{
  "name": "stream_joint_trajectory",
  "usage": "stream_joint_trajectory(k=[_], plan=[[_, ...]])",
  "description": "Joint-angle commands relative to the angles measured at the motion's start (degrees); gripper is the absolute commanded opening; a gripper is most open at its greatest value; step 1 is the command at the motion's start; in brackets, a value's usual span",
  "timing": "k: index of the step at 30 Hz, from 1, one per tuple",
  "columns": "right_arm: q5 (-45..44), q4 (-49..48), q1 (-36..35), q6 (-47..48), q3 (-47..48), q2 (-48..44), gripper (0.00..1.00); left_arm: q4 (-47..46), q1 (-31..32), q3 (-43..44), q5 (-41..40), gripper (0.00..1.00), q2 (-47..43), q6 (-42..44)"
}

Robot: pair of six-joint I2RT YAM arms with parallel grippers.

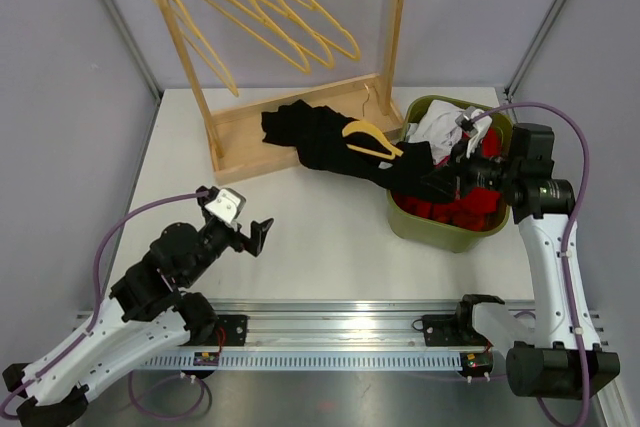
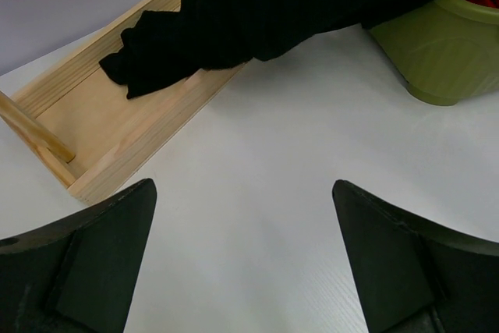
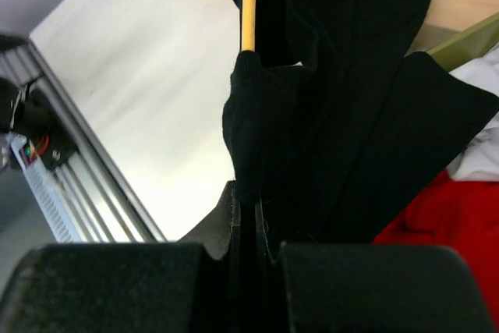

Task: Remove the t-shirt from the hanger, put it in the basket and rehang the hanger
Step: Grab a hanger with a tshirt on it with the right arm, then remove the tshirt from the hanger

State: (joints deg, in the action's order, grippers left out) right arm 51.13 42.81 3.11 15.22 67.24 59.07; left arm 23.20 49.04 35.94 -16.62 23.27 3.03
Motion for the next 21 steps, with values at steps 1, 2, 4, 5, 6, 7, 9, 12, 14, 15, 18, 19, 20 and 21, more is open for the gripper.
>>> stream_joint_trajectory(k=[1, 2, 4, 5, 6, 7, 9, 12, 14, 15, 18, 19, 20, 21], plan=[[6.9, 9.2, 0.1, 10.9, -0.6, -4.7, 0.0, -4.0, -0.3, -0.3, 4.0, 0.99, -1.6, 1.4], [8.6, 12.7, 0.1, 15.7, -0.8, -5.1, 0.0, -4.5, -0.3, -0.3, 6.1, 0.99, -1.7, 1.5], [10.5, 16.5, 0.1, 21.5, -1.2, -5.2, 0.0, -5.4, -0.3, -0.5, 8.8, 0.99, -2.0, 2.2], [12.7, 21.5, 0.1, 29.3, -1.1, -5.0, 0.0, -6.5, -0.3, -0.6, 12.5, 0.99, -1.8, 2.9], [13.5, 24.0, 0.1, 33.3, -1.1, -4.7, 0.0, -7.1, -0.3, -0.6, 14.7, 0.99, -1.6, 3.5], [15.2, 28.7, 0.1, 36.7, -0.6, -3.5, 0.0, -7.7, -0.3, -0.6, 16.3, 0.99, -0.4, 3.9], [16.9, 34.0, -0.1, 46.5, 0.7, -1.5, 0.0, -9.1, -0.3, -0.2, 23.6, 0.99, 1.2, 5.4], [19.8, 44.2, -1.1, 58.4, 4.3, 3.2, 0.0, -8.1, -0.3, 2.7, 26.4, 0.99, 6.6, 6.2], [20.6, 48.1, -2.8, 62.5, 6.2, 5.9, 0.0, -6.4, -0.3, 5.4, 28.5, 0.98, 9.8, 7.9], [20.4, 48.3, -4.5, 63.0, 6.6, 6.4, 0.0, -6.1, -0.3, 6.1, 29.7, 0.96, 10.7, 8.7], [19.4, 46.5, -9.3, 62.0, 6.8, 7.5, 0.0, -6.1, -0.3, 8.1, 31.9, 0.91, 12.3, 9.8], [19.0, 44.6, -10.8, 61.2, 6.9, 7.5, 0.0, -6.1, -0.3, 8.4, 32.0, 0.89, 12.6, 10.1], [18.4, 43.6, -12.1, 59.6, 7.0, 7.4, 0.0, -6.2, -0.3, 8.8, 31.9, 0.88, 12.6, 10.4], [18.2, 42.3, -13.9, 58.3, 7.2, 7.1, 0.0, -5.9, -0.3, 9.3, 31.5, 0.87, 12.5, 10.7]])
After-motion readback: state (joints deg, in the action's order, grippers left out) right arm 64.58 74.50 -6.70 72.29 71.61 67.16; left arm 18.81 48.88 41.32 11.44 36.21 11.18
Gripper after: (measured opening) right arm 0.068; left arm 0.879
